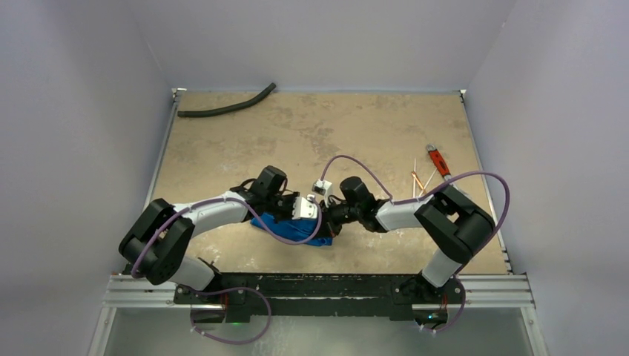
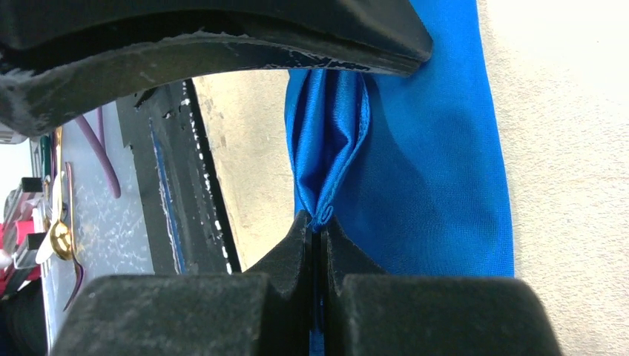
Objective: Fold the napkin into a case and place the utensils inside
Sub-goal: Fold the 2/3-rectangle-folded napkin at the center of the board, then smooth out the smaller rectangle-folded napkin at the center of the board.
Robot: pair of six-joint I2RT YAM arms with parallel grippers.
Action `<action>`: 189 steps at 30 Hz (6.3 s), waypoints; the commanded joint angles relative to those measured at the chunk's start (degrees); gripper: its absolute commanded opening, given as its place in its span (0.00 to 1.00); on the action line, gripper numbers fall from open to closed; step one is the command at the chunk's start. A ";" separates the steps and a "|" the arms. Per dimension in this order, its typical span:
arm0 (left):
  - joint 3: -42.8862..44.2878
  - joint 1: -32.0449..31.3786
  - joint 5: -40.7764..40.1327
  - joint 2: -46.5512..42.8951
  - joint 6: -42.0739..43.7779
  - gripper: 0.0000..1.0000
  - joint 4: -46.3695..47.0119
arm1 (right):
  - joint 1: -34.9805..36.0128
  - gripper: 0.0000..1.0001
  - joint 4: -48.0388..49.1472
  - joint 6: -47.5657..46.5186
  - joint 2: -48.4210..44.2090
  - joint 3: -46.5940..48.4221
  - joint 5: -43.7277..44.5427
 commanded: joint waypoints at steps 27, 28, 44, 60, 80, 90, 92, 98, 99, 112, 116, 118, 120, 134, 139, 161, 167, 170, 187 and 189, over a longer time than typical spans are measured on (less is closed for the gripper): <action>-1.28 -6.48 -2.01 1.31 16.05 0.00 -7.27 | -4.32 0.00 -5.01 -2.37 6.22 8.74 -5.85; -1.11 -6.50 -1.58 1.23 16.32 0.00 -7.60 | -4.35 0.00 -4.99 -2.61 6.88 9.15 -5.81; 5.70 -4.23 -10.33 -0.60 1.18 0.00 3.82 | -4.35 0.00 -3.40 -4.60 15.19 7.67 -5.56; 7.33 -0.90 6.63 -9.35 20.83 0.00 -31.06 | -5.66 0.00 -2.61 -3.45 16.43 7.06 -6.94; 3.14 -1.91 -2.48 -2.18 20.82 0.00 -19.81 | -6.37 0.00 -0.47 -2.60 19.18 5.54 -8.44; 2.08 -1.90 -6.54 1.92 19.01 0.00 -16.70 | -6.66 0.35 3.08 0.75 16.34 4.93 -11.83; 2.21 -1.94 -6.16 2.10 19.02 0.00 -18.12 | -7.43 0.37 4.91 2.37 15.03 4.40 -13.31; 1.77 -2.03 -4.91 1.80 18.30 0.00 -21.06 | -9.79 0.46 -6.41 -2.40 9.50 7.87 -7.70; 1.78 -2.03 -4.80 1.69 18.11 0.00 -21.06 | -9.80 0.47 -8.98 -3.49 8.27 8.50 -6.23; 0.66 -2.09 -4.06 0.05 16.57 0.00 -19.90 | -10.06 0.47 -24.08 -6.80 -7.05 7.99 4.37; 0.43 -2.04 -4.39 -0.30 15.61 0.00 -18.87 | -10.06 0.03 -21.04 -3.32 -11.43 6.96 0.17; 0.39 -2.08 -4.60 -0.43 15.33 0.00 -18.29 | -9.75 0.00 -16.14 0.10 -11.76 5.72 -3.93; 0.41 -2.05 -4.62 -0.45 15.17 0.00 -18.04 | -8.38 0.00 -12.07 2.28 -10.99 4.94 -5.87; 0.46 -2.01 -5.06 -0.99 14.87 0.00 -17.55 | -4.65 0.00 2.23 9.08 1.94 2.32 -11.96; 0.67 -2.01 -5.24 -1.20 15.09 0.00 -18.05 | -6.43 0.00 -1.66 4.95 5.81 1.86 -8.31; 1.19 -2.02 -2.52 -0.99 19.13 0.00 -20.71 | -8.22 0.00 -10.24 -4.95 4.69 12.11 -3.91; 1.03 -2.00 -2.26 -1.25 19.22 0.00 -20.80 | -8.24 0.00 -10.28 -5.83 6.68 11.93 -4.38; 0.94 -2.04 -2.25 -1.35 19.30 0.00 -20.84 | -8.22 0.00 -9.66 -5.84 7.54 11.58 -4.32; -0.77 -2.00 -4.36 -1.77 20.43 0.00 -21.02 | -11.75 0.00 5.40 4.02 9.48 2.51 -5.71; -0.73 -2.04 -4.51 -1.62 20.10 0.00 -20.39 | -11.23 0.00 8.14 7.33 7.45 3.22 -7.40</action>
